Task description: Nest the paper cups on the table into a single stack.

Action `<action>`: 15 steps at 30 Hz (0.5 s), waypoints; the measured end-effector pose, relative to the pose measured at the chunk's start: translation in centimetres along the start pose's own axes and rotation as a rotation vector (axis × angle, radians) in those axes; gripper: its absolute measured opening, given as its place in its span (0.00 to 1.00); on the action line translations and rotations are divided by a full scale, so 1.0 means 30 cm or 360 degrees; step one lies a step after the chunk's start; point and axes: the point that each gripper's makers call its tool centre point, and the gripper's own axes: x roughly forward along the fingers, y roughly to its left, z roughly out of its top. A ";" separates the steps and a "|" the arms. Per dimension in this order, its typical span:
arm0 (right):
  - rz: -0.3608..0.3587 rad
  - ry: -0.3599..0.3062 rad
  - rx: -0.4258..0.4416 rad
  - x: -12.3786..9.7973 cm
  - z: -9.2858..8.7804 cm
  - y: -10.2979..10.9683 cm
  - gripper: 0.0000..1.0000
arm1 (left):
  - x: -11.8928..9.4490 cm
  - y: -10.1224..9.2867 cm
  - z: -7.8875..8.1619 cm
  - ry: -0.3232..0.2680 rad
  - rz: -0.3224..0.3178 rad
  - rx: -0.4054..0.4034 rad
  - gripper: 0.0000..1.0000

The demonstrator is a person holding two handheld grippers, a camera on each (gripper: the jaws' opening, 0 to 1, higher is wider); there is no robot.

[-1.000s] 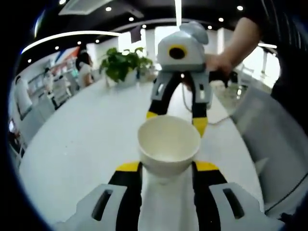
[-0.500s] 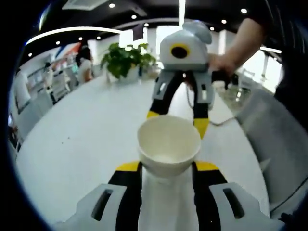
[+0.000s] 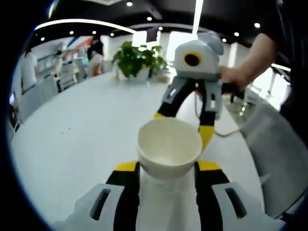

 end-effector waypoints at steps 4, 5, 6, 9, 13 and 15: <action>-0.0016 -0.0006 0.0024 -0.016 -0.009 -0.005 0.39 | -0.002 0.002 -0.007 0.0017 0.0019 -0.0042 0.49; -0.0023 -0.0003 0.0030 -0.023 -0.014 -0.006 0.39 | -0.006 -0.003 -0.009 0.0020 0.0019 -0.0039 0.49; -0.0031 -0.0002 0.0029 -0.029 -0.016 -0.005 0.39 | -0.011 -0.006 -0.009 0.0022 0.0021 -0.0035 0.50; -0.0055 0.0002 0.0041 -0.054 -0.025 -0.001 0.40 | -0.034 -0.009 -0.018 0.0028 0.0046 -0.0038 0.51; -0.0089 -0.0010 0.0042 -0.098 -0.034 0.014 0.41 | -0.080 -0.025 -0.030 0.0017 0.0085 -0.0064 0.53; -0.0105 -0.0031 0.0051 -0.126 -0.036 0.028 0.41 | -0.108 -0.040 -0.047 0.0029 0.0097 -0.0061 0.52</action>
